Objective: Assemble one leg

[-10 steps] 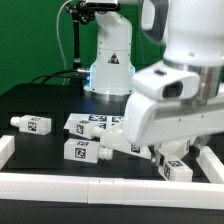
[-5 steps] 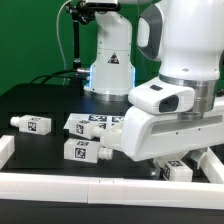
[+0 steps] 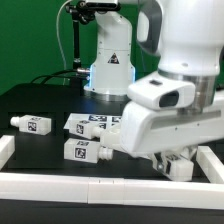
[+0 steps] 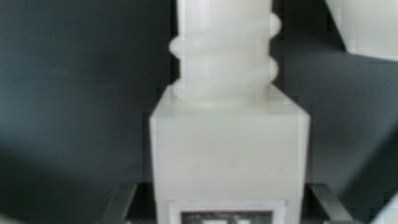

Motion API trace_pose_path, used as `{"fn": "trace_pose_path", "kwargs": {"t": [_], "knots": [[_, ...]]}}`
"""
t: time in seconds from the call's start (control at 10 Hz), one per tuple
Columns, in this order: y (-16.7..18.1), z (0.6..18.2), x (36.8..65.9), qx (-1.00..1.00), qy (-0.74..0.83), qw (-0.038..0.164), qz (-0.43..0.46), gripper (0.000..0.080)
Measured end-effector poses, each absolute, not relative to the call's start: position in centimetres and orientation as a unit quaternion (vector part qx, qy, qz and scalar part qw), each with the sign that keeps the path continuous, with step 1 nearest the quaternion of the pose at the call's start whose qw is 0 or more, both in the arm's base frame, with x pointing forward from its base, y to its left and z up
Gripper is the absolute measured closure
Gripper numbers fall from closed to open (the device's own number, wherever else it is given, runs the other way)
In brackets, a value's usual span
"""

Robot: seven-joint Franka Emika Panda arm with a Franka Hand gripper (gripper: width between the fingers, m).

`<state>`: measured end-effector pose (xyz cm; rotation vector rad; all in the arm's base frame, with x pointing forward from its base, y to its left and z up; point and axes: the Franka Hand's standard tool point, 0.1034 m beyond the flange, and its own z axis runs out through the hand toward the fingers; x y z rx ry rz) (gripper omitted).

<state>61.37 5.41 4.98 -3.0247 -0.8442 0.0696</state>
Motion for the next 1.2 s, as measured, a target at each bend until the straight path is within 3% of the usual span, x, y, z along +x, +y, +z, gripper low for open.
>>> {"fn": "trace_pose_path", "kwargs": {"t": [0.2, 0.4, 0.9, 1.1, 1.2], "knots": [[1.1, 8.8, 60.1, -0.958, -0.287, -0.004, 0.016, 0.0531], [-1.5, 10.8, 58.4, -0.963, -0.27, -0.008, 0.014, 0.053], [-2.0, 10.3, 57.9, -0.962, -0.271, -0.001, 0.018, 0.053], [-6.9, 9.7, 55.2, -0.965, -0.262, 0.004, 0.028, 0.053], [-9.7, 8.7, 54.1, -0.963, -0.267, 0.004, 0.028, 0.053]]}}
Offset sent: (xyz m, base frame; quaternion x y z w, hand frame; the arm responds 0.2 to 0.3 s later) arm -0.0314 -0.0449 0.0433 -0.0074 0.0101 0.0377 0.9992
